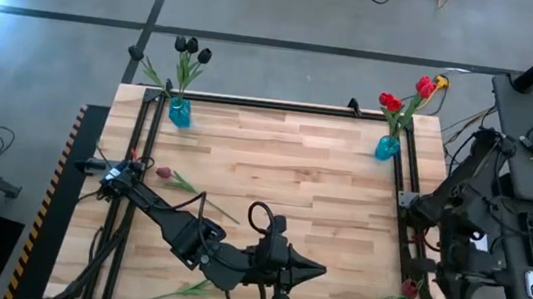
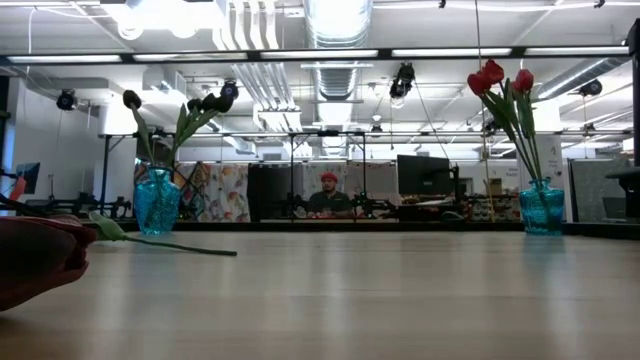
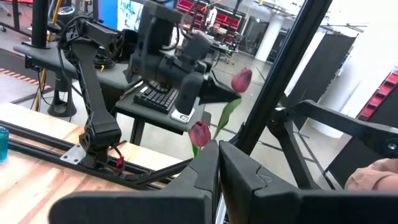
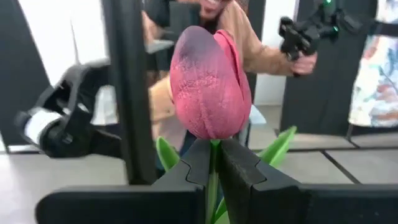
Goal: Sort flowers into vase by color
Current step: Put the dark red tulip into the green vase
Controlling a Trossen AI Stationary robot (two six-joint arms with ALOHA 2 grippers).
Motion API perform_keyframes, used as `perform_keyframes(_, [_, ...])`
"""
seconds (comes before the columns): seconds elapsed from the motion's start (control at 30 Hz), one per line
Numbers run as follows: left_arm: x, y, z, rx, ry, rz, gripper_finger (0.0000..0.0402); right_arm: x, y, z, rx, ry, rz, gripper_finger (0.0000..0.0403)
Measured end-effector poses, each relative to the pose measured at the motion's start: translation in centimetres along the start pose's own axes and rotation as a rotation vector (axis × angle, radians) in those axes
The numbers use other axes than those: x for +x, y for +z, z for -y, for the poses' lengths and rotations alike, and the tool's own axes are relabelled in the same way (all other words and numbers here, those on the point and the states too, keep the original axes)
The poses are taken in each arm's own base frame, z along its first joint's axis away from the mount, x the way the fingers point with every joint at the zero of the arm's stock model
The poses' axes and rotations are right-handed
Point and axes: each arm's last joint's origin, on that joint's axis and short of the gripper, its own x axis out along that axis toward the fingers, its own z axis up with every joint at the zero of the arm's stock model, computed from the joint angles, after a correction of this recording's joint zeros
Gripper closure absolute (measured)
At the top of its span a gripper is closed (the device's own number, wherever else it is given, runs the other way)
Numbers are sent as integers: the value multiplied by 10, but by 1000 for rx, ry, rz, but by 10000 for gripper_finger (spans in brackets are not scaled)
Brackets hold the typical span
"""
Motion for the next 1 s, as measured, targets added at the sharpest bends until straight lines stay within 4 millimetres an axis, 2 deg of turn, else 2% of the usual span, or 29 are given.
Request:
perform_keyframes(0.27, [0,-2,-1,-7,8,-21,402,7,-18,6,30,-60,-59,360])
perform_keyframes(0.53, [0,-5,-2,-31,18,-46,401,8,-29,7,119,-64,-83,311])
perform_keyframes(0.77, [-3,-5,-4,-22,33,-76,402,7,-30,7,172,-88,-101,276])
perform_keyframes(1.0, [-5,-1,-5,-27,31,-71,402,4,-24,6,179,-122,-114,266])
